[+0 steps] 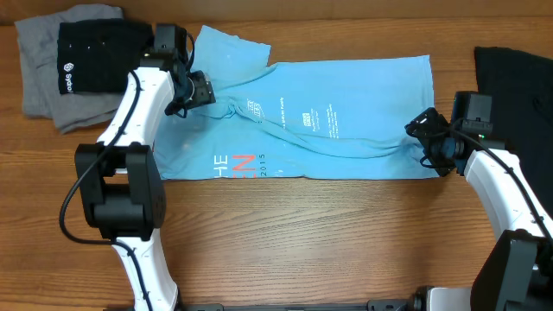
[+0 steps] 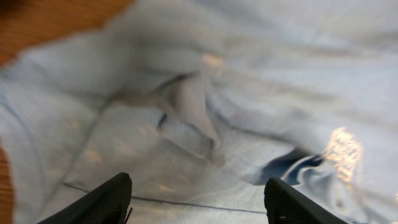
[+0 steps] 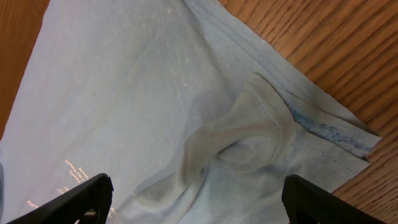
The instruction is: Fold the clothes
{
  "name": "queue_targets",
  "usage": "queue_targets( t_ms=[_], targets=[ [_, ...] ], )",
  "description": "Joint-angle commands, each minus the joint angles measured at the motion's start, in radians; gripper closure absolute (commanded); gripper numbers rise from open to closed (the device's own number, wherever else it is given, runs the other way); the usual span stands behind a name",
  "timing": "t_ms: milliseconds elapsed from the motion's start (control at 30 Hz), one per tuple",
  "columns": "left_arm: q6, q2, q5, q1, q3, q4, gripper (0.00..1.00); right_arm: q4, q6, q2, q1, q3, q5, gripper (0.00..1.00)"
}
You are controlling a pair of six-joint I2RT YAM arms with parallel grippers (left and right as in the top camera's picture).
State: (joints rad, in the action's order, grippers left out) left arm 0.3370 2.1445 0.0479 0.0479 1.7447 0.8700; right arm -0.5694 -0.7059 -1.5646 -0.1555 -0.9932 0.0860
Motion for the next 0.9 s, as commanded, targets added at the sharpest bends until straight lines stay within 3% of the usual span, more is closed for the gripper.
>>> queue_targets(
  t_ms=[0, 300, 500, 800, 867],
  targets=[
    [0.018, 0.067, 0.032, 0.002, -0.024, 0.009, 0.29, 0.0, 0.004, -0.002, 0.004, -0.007, -0.015, 0.09],
    [0.014, 0.102, 0.032, 0.002, -0.024, -0.059, 0.34, -0.013, 0.004, -0.003, 0.004, -0.007, -0.015, 0.09],
    [0.014, 0.102, 0.032, 0.002, -0.024, -0.098, 0.46, -0.012, 0.004, -0.003, 0.004, -0.007, -0.015, 0.09],
    [0.015, 0.102, 0.032, 0.002, -0.024, -0.167, 0.75, -0.012, 0.004, -0.003, 0.004, -0.007, -0.019, 0.09],
    [0.015, 0.102, 0.032, 0.002, -0.024, -0.187, 0.77, -0.012, 0.004, -0.003, 0.004, -0.007, -0.019, 0.09]
  ],
)
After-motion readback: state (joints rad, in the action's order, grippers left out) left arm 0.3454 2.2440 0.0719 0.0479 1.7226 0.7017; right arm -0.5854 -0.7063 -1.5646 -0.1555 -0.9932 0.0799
